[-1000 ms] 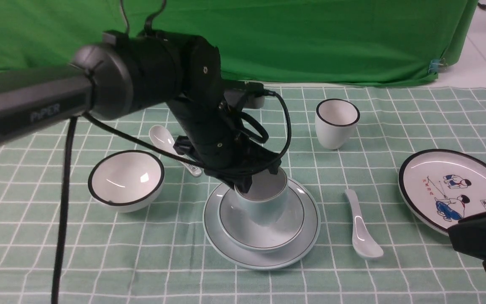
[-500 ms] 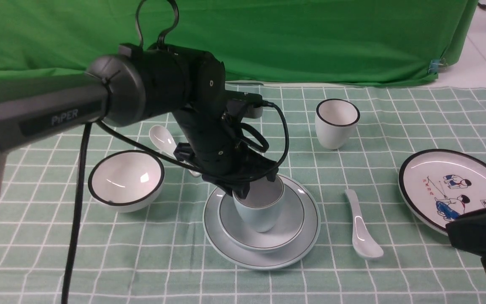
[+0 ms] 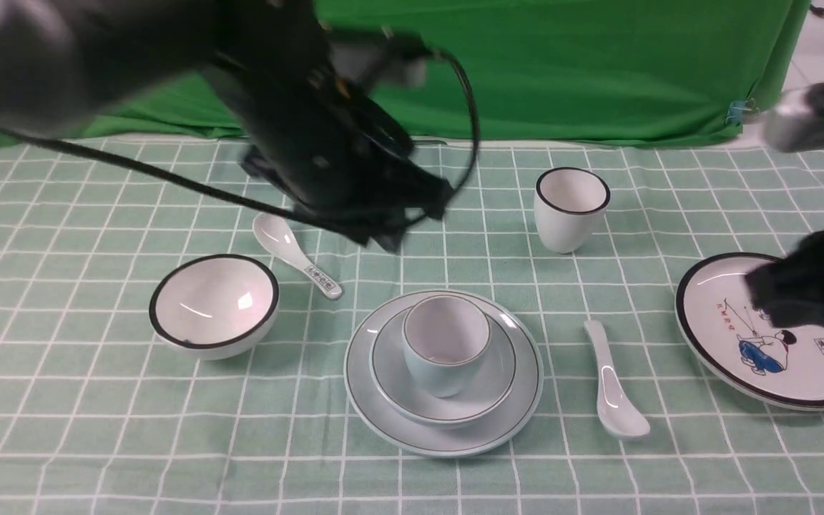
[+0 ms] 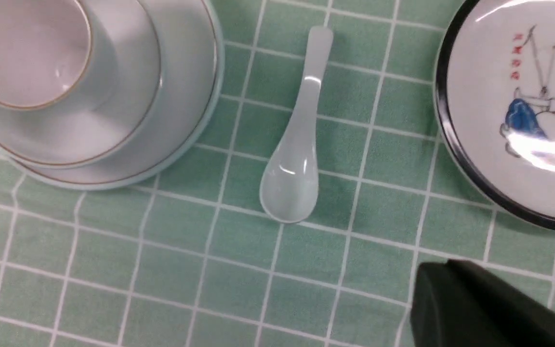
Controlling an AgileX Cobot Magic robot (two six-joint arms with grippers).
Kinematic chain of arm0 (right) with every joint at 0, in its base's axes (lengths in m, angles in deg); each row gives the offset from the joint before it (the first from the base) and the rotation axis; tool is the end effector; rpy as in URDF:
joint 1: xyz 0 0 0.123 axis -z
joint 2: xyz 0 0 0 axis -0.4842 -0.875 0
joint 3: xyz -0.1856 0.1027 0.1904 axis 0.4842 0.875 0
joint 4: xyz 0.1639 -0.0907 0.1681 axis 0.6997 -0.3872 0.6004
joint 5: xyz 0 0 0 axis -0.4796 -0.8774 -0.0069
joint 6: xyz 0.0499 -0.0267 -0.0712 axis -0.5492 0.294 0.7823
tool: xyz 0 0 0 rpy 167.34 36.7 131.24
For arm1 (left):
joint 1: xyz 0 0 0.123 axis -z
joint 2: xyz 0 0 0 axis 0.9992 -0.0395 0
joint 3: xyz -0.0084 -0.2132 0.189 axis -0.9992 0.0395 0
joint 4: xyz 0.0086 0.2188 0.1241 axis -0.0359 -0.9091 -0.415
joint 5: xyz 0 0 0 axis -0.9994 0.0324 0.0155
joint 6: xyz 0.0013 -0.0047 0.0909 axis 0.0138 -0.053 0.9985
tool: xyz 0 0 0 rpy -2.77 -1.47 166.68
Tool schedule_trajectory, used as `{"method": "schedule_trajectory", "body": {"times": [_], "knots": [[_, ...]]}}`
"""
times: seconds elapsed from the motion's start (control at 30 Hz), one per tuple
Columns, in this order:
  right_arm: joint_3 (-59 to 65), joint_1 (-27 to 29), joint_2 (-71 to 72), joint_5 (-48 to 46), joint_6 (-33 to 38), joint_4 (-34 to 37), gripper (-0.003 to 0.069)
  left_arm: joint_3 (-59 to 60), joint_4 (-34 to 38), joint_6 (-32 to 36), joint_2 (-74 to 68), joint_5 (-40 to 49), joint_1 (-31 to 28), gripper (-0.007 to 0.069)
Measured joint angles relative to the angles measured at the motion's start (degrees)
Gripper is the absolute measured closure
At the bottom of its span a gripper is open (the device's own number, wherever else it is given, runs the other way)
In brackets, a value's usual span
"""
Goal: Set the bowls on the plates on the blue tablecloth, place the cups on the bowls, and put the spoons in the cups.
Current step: 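Move the gripper down to the white spoon beside the saucer, then move the spoon over the cup on the plates and lower it into the cup with the right gripper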
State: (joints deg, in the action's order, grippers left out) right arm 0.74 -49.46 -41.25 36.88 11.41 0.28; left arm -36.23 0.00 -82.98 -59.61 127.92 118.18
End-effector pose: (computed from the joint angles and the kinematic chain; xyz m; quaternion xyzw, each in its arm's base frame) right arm 0.2505 0.0947 0.3297 -0.1322 0.9486 0.0680 0.2794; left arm 0.3051 -0.1778 0.3522 0.2184 0.9368 -0.0741 0.2631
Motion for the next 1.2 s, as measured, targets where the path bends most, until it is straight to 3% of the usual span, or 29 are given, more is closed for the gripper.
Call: {"method": "schedule_trajectory", "body": {"times": [0.03, 0.1, 0.17, 0.23, 0.37, 0.47, 0.77, 0.83, 0.9, 0.93, 1.13, 1.2], "knots": [[-0.6, 0.3, -2.8, 0.4, 0.5, 0.4, 0.0594, 2.2, -1.5, -0.8, 3.2, -0.4, -0.1, 0.0566], [-2.2, 0.4, -9.1, 1.5, 1.4, 1.2, 0.0515, 8.0, -3.0, -2.0, 10.7, -1.4, -0.1, 0.0603], [-3.1, 0.4, -11.9, 2.5, 1.9, 1.5, 0.047, 11.1, -3.3, -2.4, 14.3, -2.4, -0.1, 0.061], [-6.4, 0.2, -20.2, 5.3, 2.3, 1.8, 0.0349, 20.8, -3.3, -3.2, 23.6, -5.5, -0.1, 0.0615], [-10.5, 0.0, -28.6, 7.3, 2.3, 1.9, 0.0258, 32.8, -2.8, -5.6, 34.1, -9.6, -0.1, 0.0615], [-13.5, -0.1, -34.1, 8.5, 2.3, 1.9, 0.0242, 39.1, -2.7, -7.8, 40.3, -10.3, -0.1, 0.0615], [-16.3, -0.9, -41.9, 11.4, 1.7, 1.8, 0.0251, 46.0, -2.9, -10.4, 48.8, -9.5, -0.1, 0.0615], [-16.5, -1.8, -42.4, 11.8, 1.9, 1.8, 0.0322, 46.1, -3.3, -11.2, 49.2, -9.4, -0.1, 0.0615], [-16.7, -2.8, -42.6, 12.1, 2.9, 1.8, 0.0487, 46.1, -3.5, -11.4, 49.2, -9.5, -0.1, 0.0615], [-16.7, -3.2, -42.4, 12.1, 3.4, 1.8, 0.0499, 46.1, -3.5, -11.5, 49.2, -9.5, -0.1, 0.0615], [-16.6, -4.9, -36.5, 11.9, 3.9, 1.8, 0.0479, 46.1, -3.5, -11.6, 49.2, -9.5, -0.1, 0.0615], [-15.2, -6.3, -29.8, 16.1, 3.6, 1.7, 0.0479, 46.2, -3.5, -11.6, 49.2, -9.5, -0.1, 0.0615]]}}
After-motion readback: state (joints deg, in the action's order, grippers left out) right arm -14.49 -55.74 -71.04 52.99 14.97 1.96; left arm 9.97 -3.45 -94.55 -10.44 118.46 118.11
